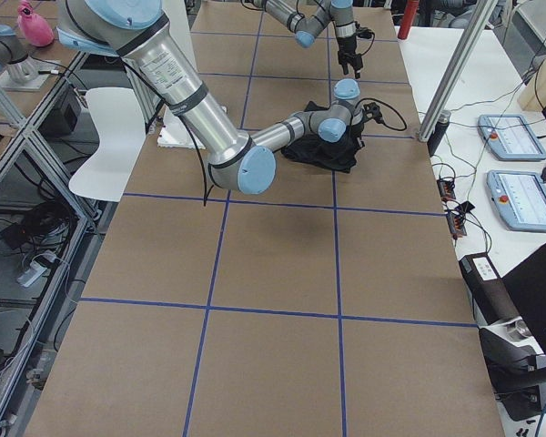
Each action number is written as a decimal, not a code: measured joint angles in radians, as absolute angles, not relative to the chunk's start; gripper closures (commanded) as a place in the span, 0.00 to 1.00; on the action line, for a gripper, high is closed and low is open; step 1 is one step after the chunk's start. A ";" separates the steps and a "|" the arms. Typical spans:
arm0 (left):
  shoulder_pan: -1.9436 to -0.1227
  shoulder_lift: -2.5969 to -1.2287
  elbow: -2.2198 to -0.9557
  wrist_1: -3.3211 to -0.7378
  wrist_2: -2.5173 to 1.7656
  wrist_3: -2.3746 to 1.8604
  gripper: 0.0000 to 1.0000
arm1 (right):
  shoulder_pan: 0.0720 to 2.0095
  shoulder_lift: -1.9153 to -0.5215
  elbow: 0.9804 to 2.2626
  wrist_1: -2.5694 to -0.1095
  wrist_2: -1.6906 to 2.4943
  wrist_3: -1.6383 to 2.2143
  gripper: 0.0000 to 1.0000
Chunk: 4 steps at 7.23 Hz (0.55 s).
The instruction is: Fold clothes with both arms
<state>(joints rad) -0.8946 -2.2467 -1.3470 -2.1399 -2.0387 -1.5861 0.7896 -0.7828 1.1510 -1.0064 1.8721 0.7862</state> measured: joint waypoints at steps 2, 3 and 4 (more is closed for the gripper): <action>-0.894 -2.247 -1.347 -2.140 -2.039 -1.586 0.00 | 0.795 -0.782 1.147 -1.006 1.871 0.776 0.00; -0.895 -2.246 -1.347 -2.140 -2.039 -1.586 0.00 | 0.797 -0.781 1.146 -1.006 1.872 0.777 0.00; -0.897 -2.244 -1.348 -2.140 -2.039 -1.585 0.00 | 0.805 -0.781 1.146 -1.007 1.881 0.777 0.00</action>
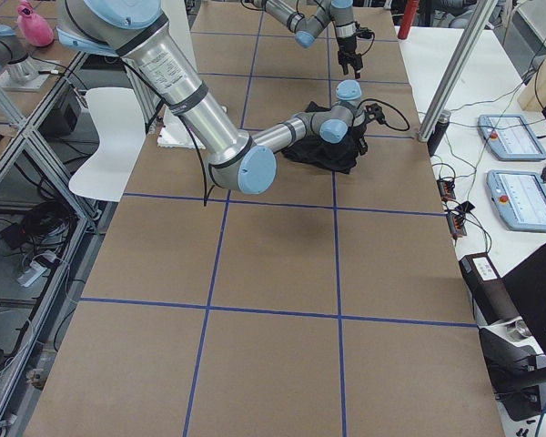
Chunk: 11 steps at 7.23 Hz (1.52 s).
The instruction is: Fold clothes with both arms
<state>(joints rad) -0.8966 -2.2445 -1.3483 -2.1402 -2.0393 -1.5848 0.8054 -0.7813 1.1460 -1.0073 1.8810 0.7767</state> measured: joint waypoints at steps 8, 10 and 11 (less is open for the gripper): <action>-1.035 -1.888 -1.600 -2.138 -2.046 -1.036 0.00 | 1.152 -0.970 1.348 -1.472 2.176 0.360 0.00; -1.128 -1.788 -1.617 -2.144 -2.079 -0.838 0.00 | 1.263 -1.059 1.356 -1.497 2.250 0.197 0.00; -1.191 -1.748 -1.616 -2.146 -2.132 -0.740 0.00 | 1.317 -1.110 1.363 -1.499 2.293 0.139 0.00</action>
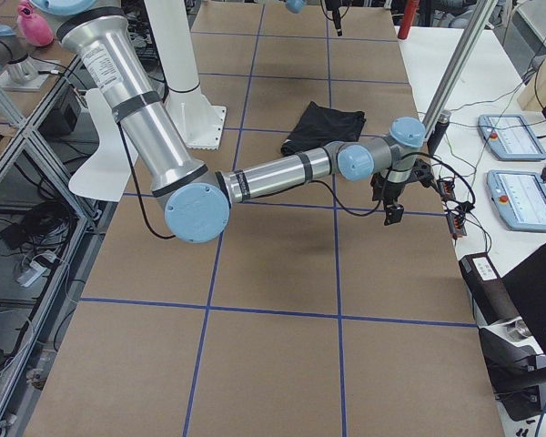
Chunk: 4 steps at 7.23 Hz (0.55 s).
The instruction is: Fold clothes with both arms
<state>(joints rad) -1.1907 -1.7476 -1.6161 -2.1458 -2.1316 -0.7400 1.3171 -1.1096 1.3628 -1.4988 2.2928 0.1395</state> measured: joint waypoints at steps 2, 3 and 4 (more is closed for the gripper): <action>-1.309 -1.687 -1.587 -2.141 -2.195 -0.532 0.00 | 1.394 -1.223 1.418 -1.496 2.310 0.088 0.00; -1.347 -1.676 -1.560 -2.140 -2.200 -0.491 0.00 | 1.414 -1.268 1.441 -1.493 2.294 0.080 0.00; -1.377 -1.670 -1.534 -2.145 -2.202 -0.471 0.00 | 1.436 -1.300 1.454 -1.490 2.286 0.077 0.00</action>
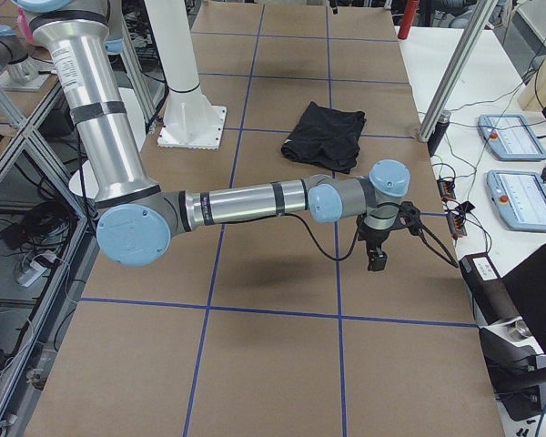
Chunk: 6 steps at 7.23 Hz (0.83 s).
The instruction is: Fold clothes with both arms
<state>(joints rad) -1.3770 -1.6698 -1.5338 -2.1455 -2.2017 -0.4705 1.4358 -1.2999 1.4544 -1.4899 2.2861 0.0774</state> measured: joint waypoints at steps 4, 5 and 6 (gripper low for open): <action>-1.480 -1.615 -1.513 -2.169 -2.204 -0.212 0.00 | 1.468 -1.356 1.460 -1.486 2.292 0.077 0.00; -1.491 -1.611 -1.514 -2.165 -2.202 -0.199 0.00 | 1.478 -1.367 1.459 -1.490 2.298 0.076 0.00; -1.498 -1.609 -1.516 -2.145 -2.201 -0.193 0.00 | 1.483 -1.381 1.458 -1.495 2.296 0.075 0.00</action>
